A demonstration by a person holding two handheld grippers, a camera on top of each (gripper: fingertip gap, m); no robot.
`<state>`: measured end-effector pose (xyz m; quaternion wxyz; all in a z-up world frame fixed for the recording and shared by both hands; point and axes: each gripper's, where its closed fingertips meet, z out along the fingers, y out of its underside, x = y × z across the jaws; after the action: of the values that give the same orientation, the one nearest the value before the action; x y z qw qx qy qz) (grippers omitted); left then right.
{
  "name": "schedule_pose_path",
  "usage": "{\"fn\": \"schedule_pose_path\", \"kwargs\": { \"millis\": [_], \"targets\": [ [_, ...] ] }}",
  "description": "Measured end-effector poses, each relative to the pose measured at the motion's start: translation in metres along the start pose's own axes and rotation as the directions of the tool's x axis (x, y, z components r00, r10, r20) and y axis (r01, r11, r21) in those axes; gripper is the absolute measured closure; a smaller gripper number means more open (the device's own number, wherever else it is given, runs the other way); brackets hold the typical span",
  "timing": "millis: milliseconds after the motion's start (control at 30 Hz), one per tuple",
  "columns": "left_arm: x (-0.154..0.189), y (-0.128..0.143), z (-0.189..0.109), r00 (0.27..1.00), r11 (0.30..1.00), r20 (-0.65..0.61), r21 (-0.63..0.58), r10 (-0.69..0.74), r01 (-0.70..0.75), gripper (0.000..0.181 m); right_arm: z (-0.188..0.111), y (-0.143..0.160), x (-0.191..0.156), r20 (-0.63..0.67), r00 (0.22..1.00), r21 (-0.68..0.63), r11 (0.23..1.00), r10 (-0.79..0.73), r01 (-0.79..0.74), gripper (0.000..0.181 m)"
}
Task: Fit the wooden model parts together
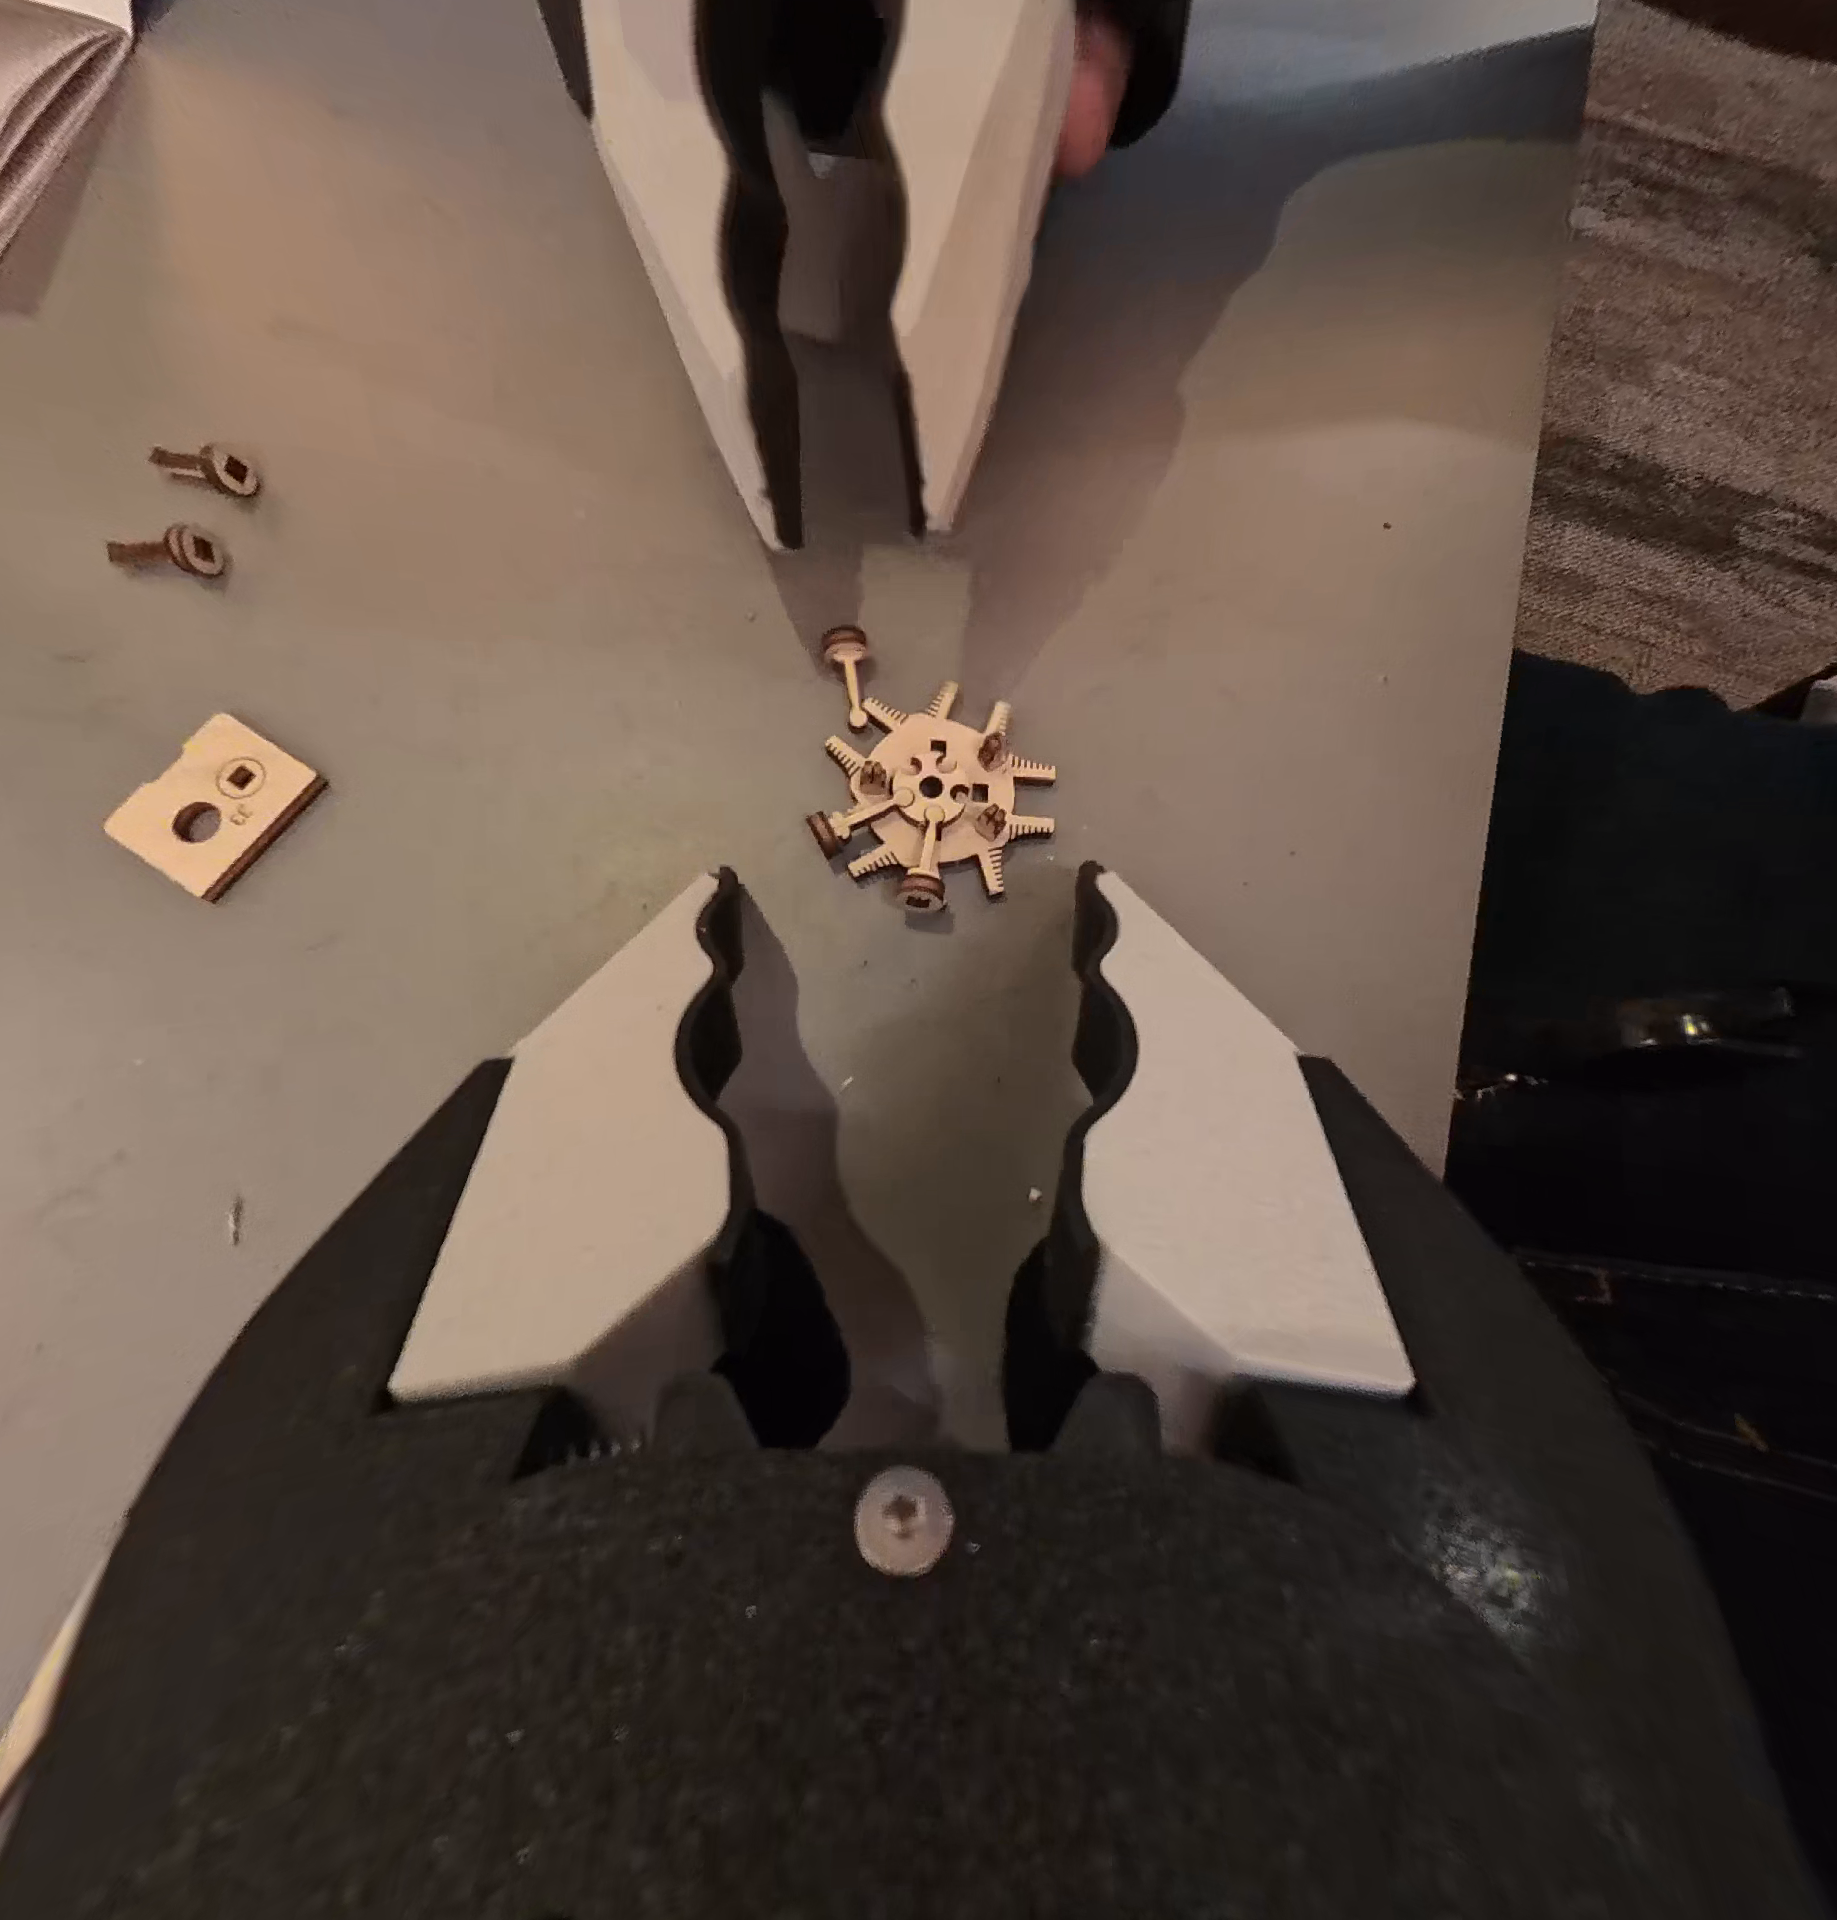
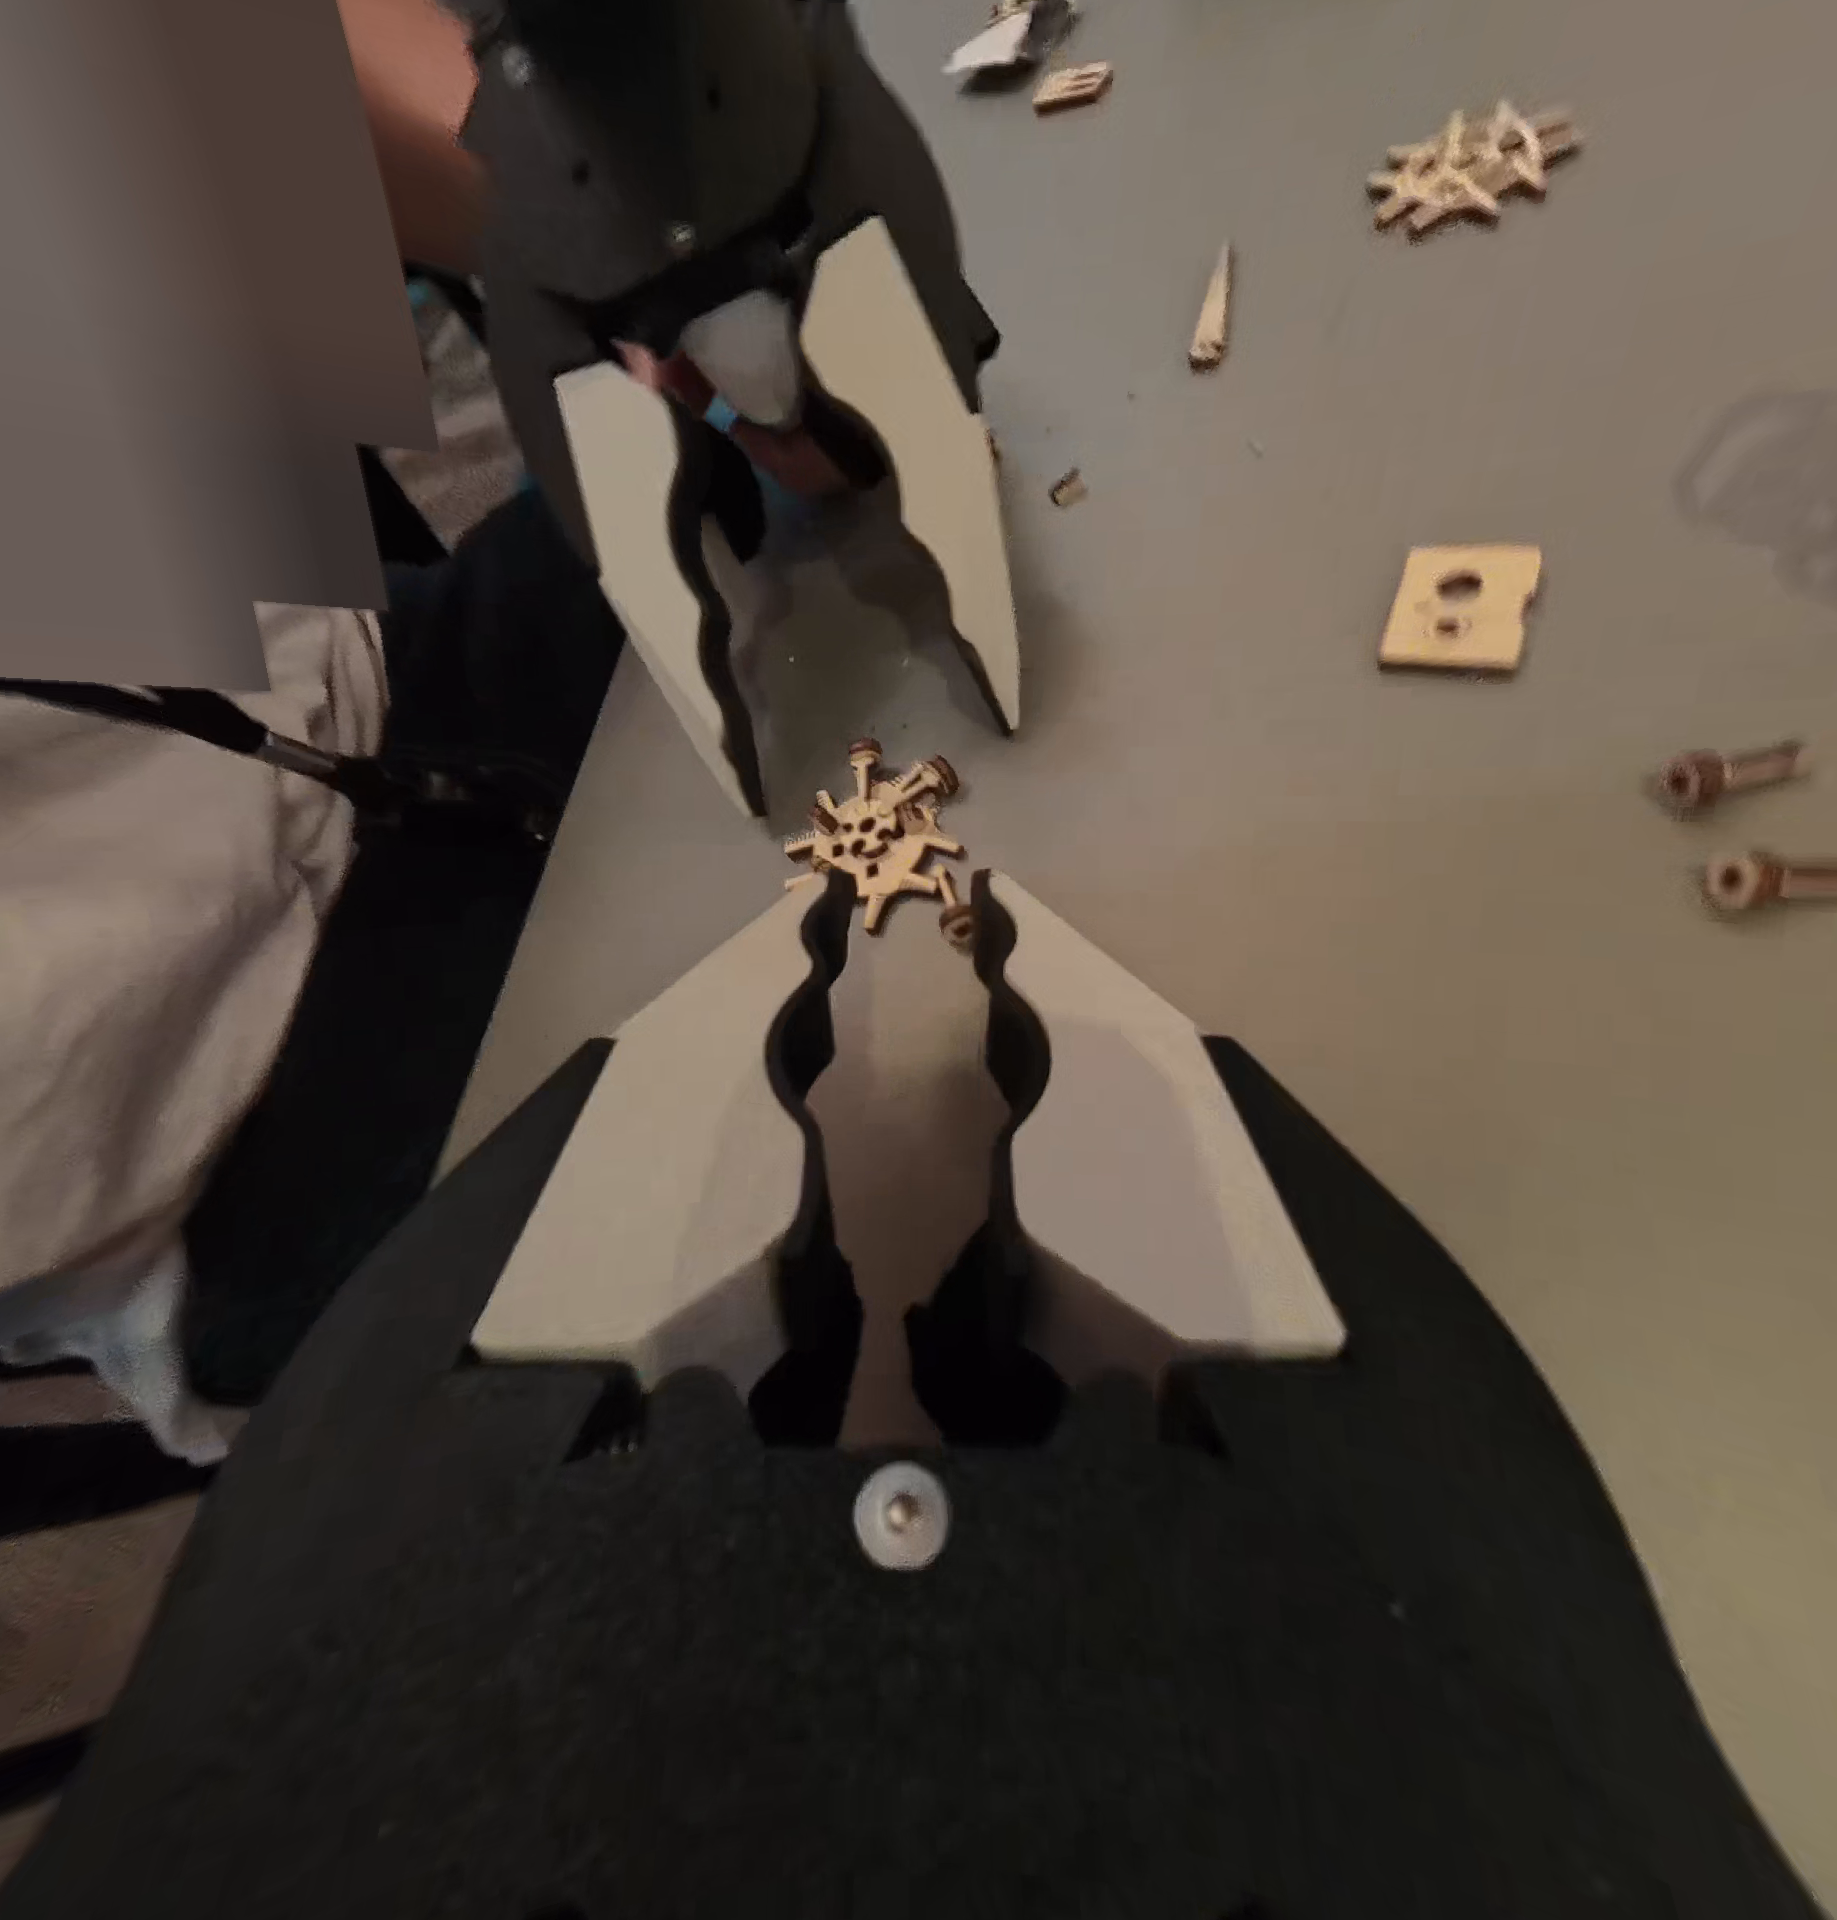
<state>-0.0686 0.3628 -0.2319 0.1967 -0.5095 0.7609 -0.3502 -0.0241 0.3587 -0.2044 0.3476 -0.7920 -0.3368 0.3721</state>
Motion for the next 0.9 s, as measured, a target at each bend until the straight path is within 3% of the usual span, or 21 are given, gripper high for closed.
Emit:
{"fn": "schedule_pose_path", "kwargs": {
  "millis": [100, 267, 433, 633, 833, 900],
  "targets": [
    [-0.001, 0.002, -0.004, 0.998, 1.000, 0.053, 0.006, -0.025, 0.024, 0.127, 0.012, -0.008, -0.013, -0.005, 0.995, -0.034, 0.994, -0.104, 0.104, 0.163],
    [0.019, 0.004, -0.012, 0.984, 0.995, 0.153, 0.052, -0.087, 0.080, 0.154, 0.013, 0.000, -0.018, -0.135, 0.985, -0.057, 0.993, -0.106, 0.099, 0.165],
    [0.024, 0.007, -0.006, 0.973, 0.987, 0.169, 0.030, -0.160, 0.157, 0.153, 0.019, 0.021, -0.012, -0.164, 0.986, -0.099, 0.995, -0.037, 0.020, 0.161],
    [0.020, 0.008, -0.009, 0.965, 0.978, 0.159, 0.046, -0.208, 0.203, 0.150, 0.029, 0.023, -0.023, -0.144, 0.989, -0.129, 0.991, -0.043, 0.024, 0.160],
    [0.020, 0.015, -0.016, 0.954, 0.977, 0.208, 0.047, -0.215, 0.209, 0.150, 0.039, 0.021, -0.041, -0.130, 0.991, -0.104, 0.995, -0.023, 0.009, 0.159],
    [0.021, 0.016, -0.017, 0.949, 0.976, 0.225, 0.050, -0.220, 0.214, 0.150, 0.037, 0.011, -0.039, -0.158, 0.987, -0.041, 0.999, -0.015, 0.009, 0.160]
  ]
}}
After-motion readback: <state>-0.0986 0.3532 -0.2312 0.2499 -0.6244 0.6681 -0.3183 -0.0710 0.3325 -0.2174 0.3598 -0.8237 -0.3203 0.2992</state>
